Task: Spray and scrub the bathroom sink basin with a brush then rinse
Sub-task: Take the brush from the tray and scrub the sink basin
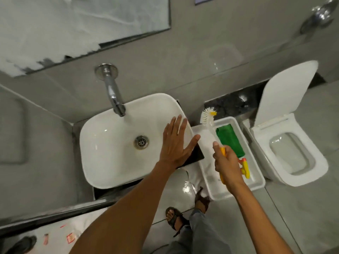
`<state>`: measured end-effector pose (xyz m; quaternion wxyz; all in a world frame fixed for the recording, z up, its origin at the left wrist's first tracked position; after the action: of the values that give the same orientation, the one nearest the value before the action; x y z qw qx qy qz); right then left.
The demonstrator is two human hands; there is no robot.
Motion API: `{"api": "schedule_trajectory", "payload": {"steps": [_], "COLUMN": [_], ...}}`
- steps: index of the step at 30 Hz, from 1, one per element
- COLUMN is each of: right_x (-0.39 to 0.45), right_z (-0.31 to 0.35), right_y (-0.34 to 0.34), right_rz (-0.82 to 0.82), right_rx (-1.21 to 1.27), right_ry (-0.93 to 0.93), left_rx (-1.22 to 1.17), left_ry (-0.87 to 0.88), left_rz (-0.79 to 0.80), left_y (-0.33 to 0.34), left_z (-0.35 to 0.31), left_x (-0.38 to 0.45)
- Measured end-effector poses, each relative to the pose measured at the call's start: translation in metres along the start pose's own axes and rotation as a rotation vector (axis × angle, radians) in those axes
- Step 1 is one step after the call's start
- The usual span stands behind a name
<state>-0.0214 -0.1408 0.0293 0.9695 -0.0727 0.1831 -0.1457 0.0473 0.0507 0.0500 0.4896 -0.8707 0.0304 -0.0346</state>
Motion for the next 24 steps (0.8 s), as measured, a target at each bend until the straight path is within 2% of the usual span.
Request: {"api": "schedule_trajectory", "payload": {"steps": [6,8,12,14,18,24], "right_x": [-0.041,-0.056,-0.087,-0.104,-0.127,-0.109], "right_z": [0.062,0.065,0.051,0.045,0.042,0.051], "right_y": [0.07,0.1,0.157,0.181,0.222,0.288], "right_rz": [0.238,0.373,0.637,0.77,0.893,0.933], "right_rx": [-0.1,-0.168,-0.396,-0.603,-0.927,-1.036], "right_ry": [-0.093,-0.056,0.115,0.139,0.038,0.014], "left_rx": [0.121,0.123,0.131,0.145,0.125,0.076], "left_ry": [-0.161,-0.225,-0.46,-0.546,-0.637,-0.714], "left_rz": [-0.115,-0.147,-0.243,-0.274,-0.289,-0.347], "left_y": [-0.073,-0.094,-0.126,-0.134,-0.136,-0.12], "left_z": [0.108,0.146,0.211,0.231,0.257,0.274], "left_x": [-0.026,-0.042,-0.08,-0.091,-0.094,-0.108]}}
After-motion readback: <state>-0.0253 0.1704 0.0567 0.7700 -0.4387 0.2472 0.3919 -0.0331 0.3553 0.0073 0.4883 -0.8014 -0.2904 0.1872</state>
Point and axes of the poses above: each hand's wrist, its own x-axis towards the middle knuckle, its own y-axis out of the palm, z = x × y, the point moved 6 cm from there along x, towards the middle knuckle, and after that the axes turned 7 degrees about -y, right-handed, at the moved point
